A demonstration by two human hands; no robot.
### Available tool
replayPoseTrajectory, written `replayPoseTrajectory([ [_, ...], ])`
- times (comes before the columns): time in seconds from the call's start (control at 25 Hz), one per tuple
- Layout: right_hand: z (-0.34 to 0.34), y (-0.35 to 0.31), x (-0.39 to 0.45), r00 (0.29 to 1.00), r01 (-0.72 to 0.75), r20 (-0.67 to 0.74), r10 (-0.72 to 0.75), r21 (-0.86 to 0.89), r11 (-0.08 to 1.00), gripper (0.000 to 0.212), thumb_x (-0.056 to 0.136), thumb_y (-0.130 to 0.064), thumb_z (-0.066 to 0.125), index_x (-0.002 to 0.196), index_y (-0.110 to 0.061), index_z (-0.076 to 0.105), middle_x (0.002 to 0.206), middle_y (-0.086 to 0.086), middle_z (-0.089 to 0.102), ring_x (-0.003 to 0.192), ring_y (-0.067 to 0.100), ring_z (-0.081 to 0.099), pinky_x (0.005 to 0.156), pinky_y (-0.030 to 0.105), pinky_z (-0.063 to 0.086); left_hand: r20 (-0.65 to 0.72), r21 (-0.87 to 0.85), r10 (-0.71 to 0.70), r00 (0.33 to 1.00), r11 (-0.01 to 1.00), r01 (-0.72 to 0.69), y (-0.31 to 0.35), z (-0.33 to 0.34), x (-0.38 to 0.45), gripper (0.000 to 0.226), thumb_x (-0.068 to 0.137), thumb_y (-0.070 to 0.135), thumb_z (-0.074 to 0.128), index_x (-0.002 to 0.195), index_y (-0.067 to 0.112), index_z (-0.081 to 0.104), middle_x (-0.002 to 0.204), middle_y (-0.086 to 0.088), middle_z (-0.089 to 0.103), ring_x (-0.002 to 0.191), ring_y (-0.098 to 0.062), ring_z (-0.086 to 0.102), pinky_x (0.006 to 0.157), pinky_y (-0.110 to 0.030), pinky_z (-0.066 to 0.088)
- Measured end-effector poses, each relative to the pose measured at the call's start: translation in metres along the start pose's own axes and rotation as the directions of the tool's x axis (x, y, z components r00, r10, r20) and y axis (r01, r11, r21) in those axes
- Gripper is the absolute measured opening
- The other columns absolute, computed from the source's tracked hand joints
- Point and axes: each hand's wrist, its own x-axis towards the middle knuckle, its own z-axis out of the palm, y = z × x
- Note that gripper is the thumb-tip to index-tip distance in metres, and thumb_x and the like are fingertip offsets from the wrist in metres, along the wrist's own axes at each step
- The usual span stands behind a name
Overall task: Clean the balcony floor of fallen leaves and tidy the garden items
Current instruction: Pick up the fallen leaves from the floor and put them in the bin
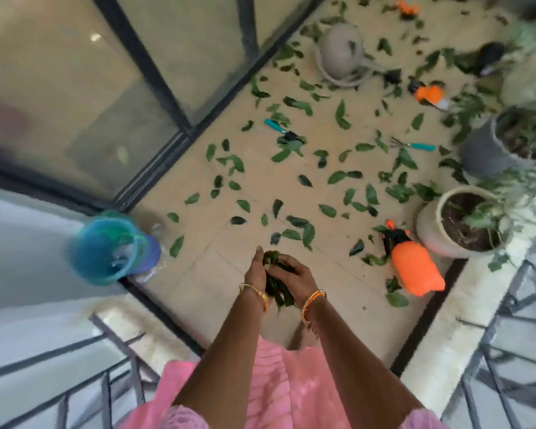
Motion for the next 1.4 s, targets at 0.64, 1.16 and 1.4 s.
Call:
replayPoseTrajectory([
  [0.64, 0.409, 0.023, 0.088, 0.949, -0.091, 0.268, 0.164, -0.268, 0.959, 0.028, 0.073, -0.001, 0.073, 0.1, -0.005, 0.066, 0.096, 0.02, 0.069, 0.087, 0.032, 0.066, 0.086, 0.046, 0.054, -0.301, -0.789, 0.167, 0.939, 0.509, -0.344, 0.188, -0.348, 0.02, 0.036, 0.098, 0.036, 0.037, 0.083, 0.011, 0.059, 0.08, -0.014, 0.065, 0.077, -0.029, 0.061, 0.073, -0.036, 0.05],
  [1.16, 0.53, 0.158, 0.353, 0.923, -0.135, 0.278, 0.266, -0.414, 0.9, 0.017, 0.076, -0.017, 0.067, 0.092, -0.012, 0.068, 0.098, 0.019, 0.068, 0.079, 0.027, 0.063, 0.066, 0.033, 0.054, -0.367, -0.802, -0.021, 0.93, 0.513, -0.305, 0.228, -0.449, 0.303, 0.055, 0.092, 0.048, 0.043, 0.119, 0.004, 0.061, 0.108, -0.016, 0.064, 0.088, -0.028, 0.063, 0.069, -0.031, 0.052],
  [1.4, 0.54, 0.18, 0.402, 0.826, -0.319, 0.239, 0.51, -0.549, 0.773, 0.028, 0.087, -0.039, 0.053, 0.111, -0.024, 0.055, 0.096, -0.002, 0.057, 0.089, 0.021, 0.054, 0.086, 0.045, 0.045, -0.287, -0.842, -0.108, 0.952, 0.502, -0.197, 0.212, -0.472, 0.333, 0.065, 0.091, 0.06, 0.037, 0.137, 0.016, 0.046, 0.131, -0.006, 0.051, 0.126, -0.027, 0.044, 0.103, -0.04, 0.031],
])
